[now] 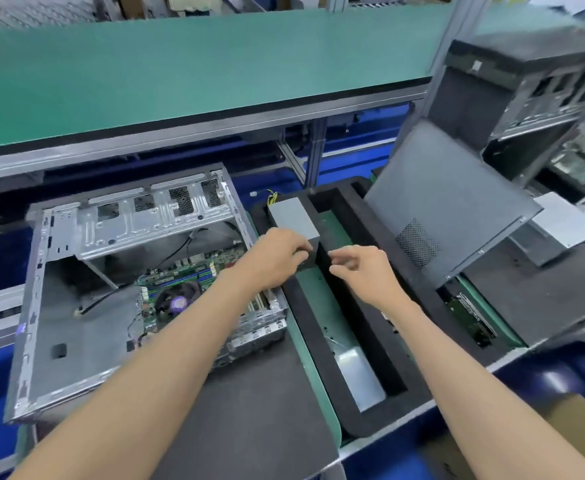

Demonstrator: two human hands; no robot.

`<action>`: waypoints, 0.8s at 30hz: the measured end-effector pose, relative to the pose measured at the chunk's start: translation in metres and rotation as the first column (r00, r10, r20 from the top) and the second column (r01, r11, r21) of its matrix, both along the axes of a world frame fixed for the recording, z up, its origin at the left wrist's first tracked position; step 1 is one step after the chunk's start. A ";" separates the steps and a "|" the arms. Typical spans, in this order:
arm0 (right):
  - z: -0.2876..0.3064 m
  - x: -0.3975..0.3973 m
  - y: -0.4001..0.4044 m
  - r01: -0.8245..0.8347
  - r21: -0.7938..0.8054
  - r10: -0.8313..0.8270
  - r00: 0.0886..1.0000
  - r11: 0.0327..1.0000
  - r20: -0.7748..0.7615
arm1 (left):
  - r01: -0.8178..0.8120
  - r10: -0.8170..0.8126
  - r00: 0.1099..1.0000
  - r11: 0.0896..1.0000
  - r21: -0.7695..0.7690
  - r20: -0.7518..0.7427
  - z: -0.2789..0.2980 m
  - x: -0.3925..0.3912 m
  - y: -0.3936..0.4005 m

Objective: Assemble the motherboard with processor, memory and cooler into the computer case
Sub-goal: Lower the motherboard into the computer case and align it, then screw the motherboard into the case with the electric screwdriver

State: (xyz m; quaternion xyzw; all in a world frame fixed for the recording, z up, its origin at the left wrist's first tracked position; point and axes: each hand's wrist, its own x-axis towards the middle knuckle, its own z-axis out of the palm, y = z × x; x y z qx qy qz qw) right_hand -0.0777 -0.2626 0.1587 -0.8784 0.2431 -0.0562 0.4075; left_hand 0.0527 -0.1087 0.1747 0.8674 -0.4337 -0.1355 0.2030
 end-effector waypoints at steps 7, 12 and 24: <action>-0.061 -0.024 -0.032 -0.070 0.027 0.073 0.977 0.997 -0.200 | -0.009 0.006 1.000 0.927 0.374 0.010 -0.045 -0.042 -0.073; -0.112 -0.035 -0.028 -0.177 0.011 0.170 0.926 0.984 -0.338 | -0.091 0.133 0.988 0.913 0.399 -0.080 -0.101 -0.058 -0.083; -0.180 -0.037 0.003 -0.267 -0.204 0.125 0.842 0.942 -0.525 | -0.051 -0.114 0.969 0.775 0.631 0.219 -0.170 -0.056 -0.106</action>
